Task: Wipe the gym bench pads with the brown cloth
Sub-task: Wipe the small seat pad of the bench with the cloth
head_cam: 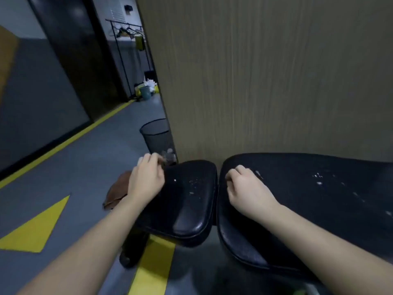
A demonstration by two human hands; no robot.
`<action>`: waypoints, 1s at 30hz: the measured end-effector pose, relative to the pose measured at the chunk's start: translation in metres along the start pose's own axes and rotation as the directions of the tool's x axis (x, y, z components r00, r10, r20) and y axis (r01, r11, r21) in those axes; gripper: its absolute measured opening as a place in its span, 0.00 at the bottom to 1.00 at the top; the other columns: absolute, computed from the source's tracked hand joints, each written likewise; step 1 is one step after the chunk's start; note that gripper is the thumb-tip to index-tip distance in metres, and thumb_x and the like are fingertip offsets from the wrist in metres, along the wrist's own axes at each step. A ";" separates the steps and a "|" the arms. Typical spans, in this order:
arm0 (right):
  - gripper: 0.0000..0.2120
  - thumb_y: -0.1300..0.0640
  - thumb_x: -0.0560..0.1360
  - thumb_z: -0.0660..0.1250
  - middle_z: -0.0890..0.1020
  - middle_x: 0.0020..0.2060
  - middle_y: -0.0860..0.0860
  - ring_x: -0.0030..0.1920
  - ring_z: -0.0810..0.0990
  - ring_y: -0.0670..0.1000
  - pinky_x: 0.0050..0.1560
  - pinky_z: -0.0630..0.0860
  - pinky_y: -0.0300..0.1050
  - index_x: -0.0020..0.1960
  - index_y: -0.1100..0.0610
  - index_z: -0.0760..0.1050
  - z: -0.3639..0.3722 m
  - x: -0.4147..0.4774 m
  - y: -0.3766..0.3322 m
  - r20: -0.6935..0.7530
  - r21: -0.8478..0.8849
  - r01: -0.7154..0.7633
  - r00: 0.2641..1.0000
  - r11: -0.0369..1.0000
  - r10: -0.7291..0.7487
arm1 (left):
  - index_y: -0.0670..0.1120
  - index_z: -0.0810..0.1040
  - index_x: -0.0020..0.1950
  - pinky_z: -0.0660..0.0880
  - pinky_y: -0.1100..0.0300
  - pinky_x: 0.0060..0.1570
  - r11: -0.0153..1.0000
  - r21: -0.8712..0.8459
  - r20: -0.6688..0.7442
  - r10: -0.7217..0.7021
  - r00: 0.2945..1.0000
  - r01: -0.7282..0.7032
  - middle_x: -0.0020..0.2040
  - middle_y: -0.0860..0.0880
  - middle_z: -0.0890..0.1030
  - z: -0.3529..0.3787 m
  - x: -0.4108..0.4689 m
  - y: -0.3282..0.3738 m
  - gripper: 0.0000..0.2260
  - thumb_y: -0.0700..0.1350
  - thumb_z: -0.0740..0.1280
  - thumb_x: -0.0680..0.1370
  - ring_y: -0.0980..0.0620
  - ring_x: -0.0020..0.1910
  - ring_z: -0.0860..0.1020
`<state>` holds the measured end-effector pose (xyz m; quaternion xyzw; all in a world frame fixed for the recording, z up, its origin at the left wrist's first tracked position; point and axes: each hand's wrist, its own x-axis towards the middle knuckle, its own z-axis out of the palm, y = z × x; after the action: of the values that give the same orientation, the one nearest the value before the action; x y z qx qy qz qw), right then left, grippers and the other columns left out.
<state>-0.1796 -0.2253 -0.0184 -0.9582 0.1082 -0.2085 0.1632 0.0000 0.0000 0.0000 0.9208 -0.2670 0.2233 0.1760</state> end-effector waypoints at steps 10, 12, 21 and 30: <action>0.23 0.56 0.81 0.55 0.65 0.75 0.50 0.76 0.59 0.49 0.72 0.63 0.44 0.75 0.60 0.65 0.022 -0.032 0.001 0.132 -0.002 -0.065 0.989 0.998 0.065 | 0.63 0.42 0.81 0.39 0.48 0.78 0.980 0.102 0.629 -0.198 0.752 0.173 0.82 0.52 0.38 0.000 -0.042 -0.070 0.31 0.70 0.44 0.79 0.51 0.80 0.37; 0.23 0.56 0.81 0.55 0.64 0.76 0.51 0.77 0.58 0.49 0.72 0.59 0.41 0.75 0.60 0.64 0.023 -0.034 -0.001 0.120 -0.006 -0.055 0.991 0.998 0.055 | 0.68 0.45 0.79 0.39 0.46 0.77 0.968 0.087 0.605 -0.239 0.759 0.235 0.82 0.50 0.38 0.001 -0.042 -0.066 0.29 0.71 0.46 0.79 0.45 0.80 0.37; 0.21 0.57 0.80 0.57 0.68 0.72 0.50 0.74 0.62 0.48 0.66 0.68 0.43 0.71 0.60 0.70 0.031 -0.030 0.001 0.045 -0.004 -0.056 0.997 0.998 0.056 | 0.60 0.53 0.81 0.45 0.43 0.77 0.969 0.142 0.504 -0.247 0.828 0.202 0.83 0.48 0.50 0.019 -0.017 -0.061 0.25 0.60 0.49 0.84 0.44 0.81 0.48; 0.22 0.56 0.81 0.56 0.66 0.75 0.52 0.76 0.59 0.49 0.72 0.59 0.41 0.73 0.59 0.67 0.023 -0.036 -0.005 0.071 0.021 -0.022 0.997 1.000 0.020 | 0.66 0.61 0.77 0.47 0.39 0.75 0.994 -0.012 0.585 -0.080 0.807 0.107 0.82 0.57 0.54 0.000 -0.036 -0.032 0.22 0.64 0.51 0.82 0.49 0.81 0.49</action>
<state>-0.2014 -0.2046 -0.0495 -0.9619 0.1102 -0.1741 0.1797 -0.0088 0.0403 -0.0248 0.9527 -0.2675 -0.0848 0.1169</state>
